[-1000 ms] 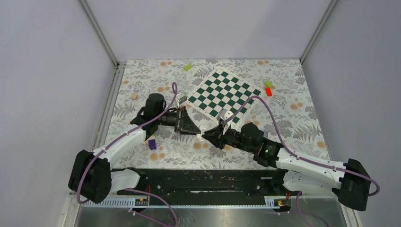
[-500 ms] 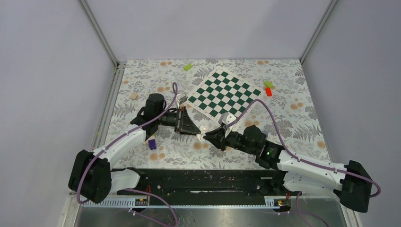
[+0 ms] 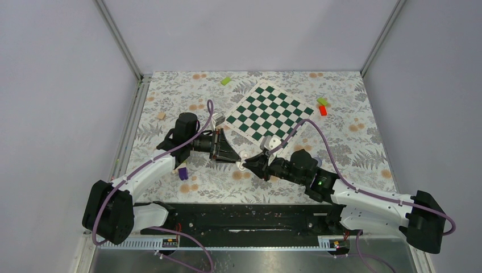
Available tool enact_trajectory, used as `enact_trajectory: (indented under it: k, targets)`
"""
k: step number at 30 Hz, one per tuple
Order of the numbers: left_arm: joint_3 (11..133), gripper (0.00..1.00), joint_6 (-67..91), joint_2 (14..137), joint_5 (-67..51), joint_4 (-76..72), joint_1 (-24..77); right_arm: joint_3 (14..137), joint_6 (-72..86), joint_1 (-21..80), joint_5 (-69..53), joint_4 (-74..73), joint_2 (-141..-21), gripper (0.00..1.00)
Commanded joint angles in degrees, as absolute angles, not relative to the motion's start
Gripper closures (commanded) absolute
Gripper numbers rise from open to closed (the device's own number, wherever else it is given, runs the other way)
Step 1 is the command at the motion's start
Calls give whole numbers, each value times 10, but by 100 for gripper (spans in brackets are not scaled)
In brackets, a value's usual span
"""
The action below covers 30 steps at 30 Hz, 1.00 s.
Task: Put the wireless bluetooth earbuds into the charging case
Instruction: Insert the left earbud into the left side groove of the charging case.
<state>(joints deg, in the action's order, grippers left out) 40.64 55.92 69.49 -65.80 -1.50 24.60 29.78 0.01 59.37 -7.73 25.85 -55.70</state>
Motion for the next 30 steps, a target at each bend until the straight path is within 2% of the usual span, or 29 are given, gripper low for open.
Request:
enact_trajectory:
  k: [1, 19, 30]
  targets:
    - [417, 100, 567, 675, -695, -57, 249, 308, -17, 599, -85, 218, -560, 74]
    - [415, 100, 579, 677, -698, -73, 249, 304, -8, 599, -62, 197, -538, 71]
    - [410, 100, 590, 676, -700, -91, 249, 342, 12, 599, -68, 209, -588, 72]
